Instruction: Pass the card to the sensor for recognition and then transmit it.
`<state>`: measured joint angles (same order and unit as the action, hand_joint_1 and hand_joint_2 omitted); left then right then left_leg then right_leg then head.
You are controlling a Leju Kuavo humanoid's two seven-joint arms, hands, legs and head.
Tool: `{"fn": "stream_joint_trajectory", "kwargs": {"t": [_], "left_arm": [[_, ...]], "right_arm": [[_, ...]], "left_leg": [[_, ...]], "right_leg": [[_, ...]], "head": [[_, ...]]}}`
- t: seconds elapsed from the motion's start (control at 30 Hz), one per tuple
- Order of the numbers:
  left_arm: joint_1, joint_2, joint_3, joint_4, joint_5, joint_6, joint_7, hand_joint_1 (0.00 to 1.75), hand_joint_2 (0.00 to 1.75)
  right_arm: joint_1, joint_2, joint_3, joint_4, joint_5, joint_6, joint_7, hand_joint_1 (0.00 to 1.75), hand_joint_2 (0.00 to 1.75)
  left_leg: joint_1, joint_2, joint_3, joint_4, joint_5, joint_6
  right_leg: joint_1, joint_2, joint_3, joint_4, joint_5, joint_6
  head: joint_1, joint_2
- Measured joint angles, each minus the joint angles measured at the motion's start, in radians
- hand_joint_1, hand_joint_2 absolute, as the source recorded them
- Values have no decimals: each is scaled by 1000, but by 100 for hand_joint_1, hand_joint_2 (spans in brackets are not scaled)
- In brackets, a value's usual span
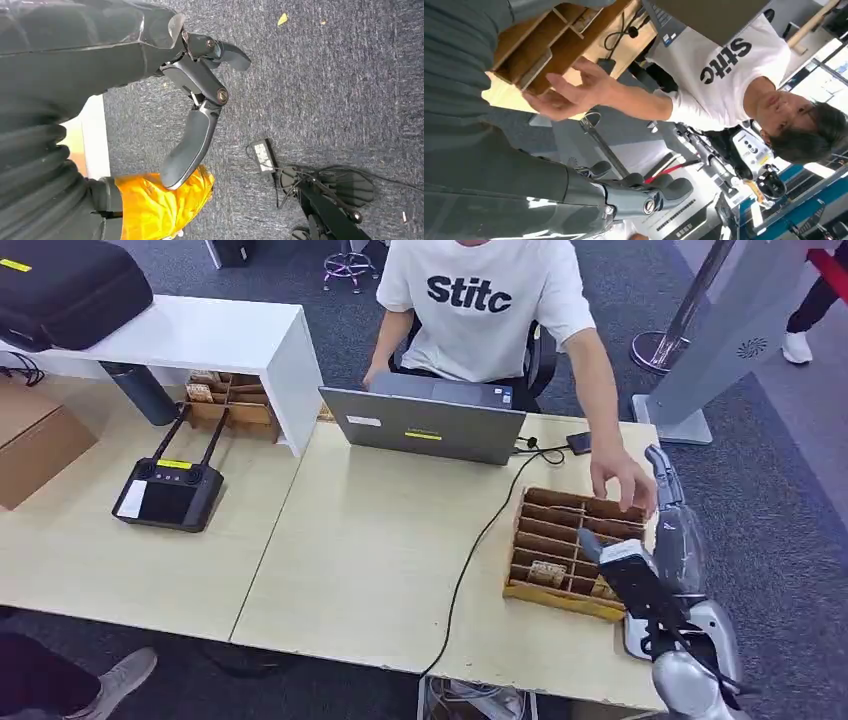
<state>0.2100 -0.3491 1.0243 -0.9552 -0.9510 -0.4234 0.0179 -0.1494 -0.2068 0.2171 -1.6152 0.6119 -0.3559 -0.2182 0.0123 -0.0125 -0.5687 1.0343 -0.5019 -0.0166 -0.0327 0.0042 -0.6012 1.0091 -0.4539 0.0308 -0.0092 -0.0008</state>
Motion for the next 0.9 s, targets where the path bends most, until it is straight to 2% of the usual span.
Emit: {"fn": "stream_joint_trajectory", "kwargs": {"t": [0.2, 0.47, 0.63, 0.8, 0.83, 0.87, 0.9], "left_arm": [[0, 0, 0, 0, 11, -3, 9, 0, 175], [0, 0, 0, 0, 3, -8, 15, 0, 175], [-1, 0, 0, 0, -12, -10, 10, 0, 175], [-2, 0, 0, 0, -17, -10, 9, 0, 175], [-3, 0, 2, 0, -26, -11, 2, 0, 175], [-3, 0, 3, 0, -33, -10, -3, 0, 175], [-3, 0, 3, 0, -36, -9, -8, 0, 175]], "right_arm": [[-1, 0, 0, 9, 41, -5, 24, 0, 175], [-42, -27, 26, 51, 313, -101, 96, 0, 175], [-69, -46, 44, 86, 362, -125, 111, 0, 175], [-70, -47, 47, 92, 342, -125, 105, 0, 175], [-66, -47, 48, 92, 150, -62, 47, 0, 175], [-54, -47, 47, 84, 28, -24, 11, 0, 175], [-49, -47, 46, 78, 12, -15, 3, 0, 175]], "left_leg": [[0, 0, 0, 0, 0, 0], [0, 0, 0, 0, 0, 0], [0, 0, 0, 0, 0, 0], [0, 0, 0, 0, 0, 0], [0, 0, 0, 0, 0, 0], [0, 0, 0, 0, 0, 0], [0, 0, 0, 0, 0, 0]], "right_leg": [[0, 0, 0, 0, 0, 0], [0, 0, 0, 0, 0, 0], [0, 0, 0, 0, 0, 0], [0, 0, 0, 0, 0, 0], [0, 0, 0, 0, 0, 0], [0, 0, 0, 0, 0, 0], [0, 0, 0, 0, 0, 0]], "head": [[0, 0], [0, 0], [0, 0], [0, 0], [0, 0], [0, 0], [0, 0]]}}
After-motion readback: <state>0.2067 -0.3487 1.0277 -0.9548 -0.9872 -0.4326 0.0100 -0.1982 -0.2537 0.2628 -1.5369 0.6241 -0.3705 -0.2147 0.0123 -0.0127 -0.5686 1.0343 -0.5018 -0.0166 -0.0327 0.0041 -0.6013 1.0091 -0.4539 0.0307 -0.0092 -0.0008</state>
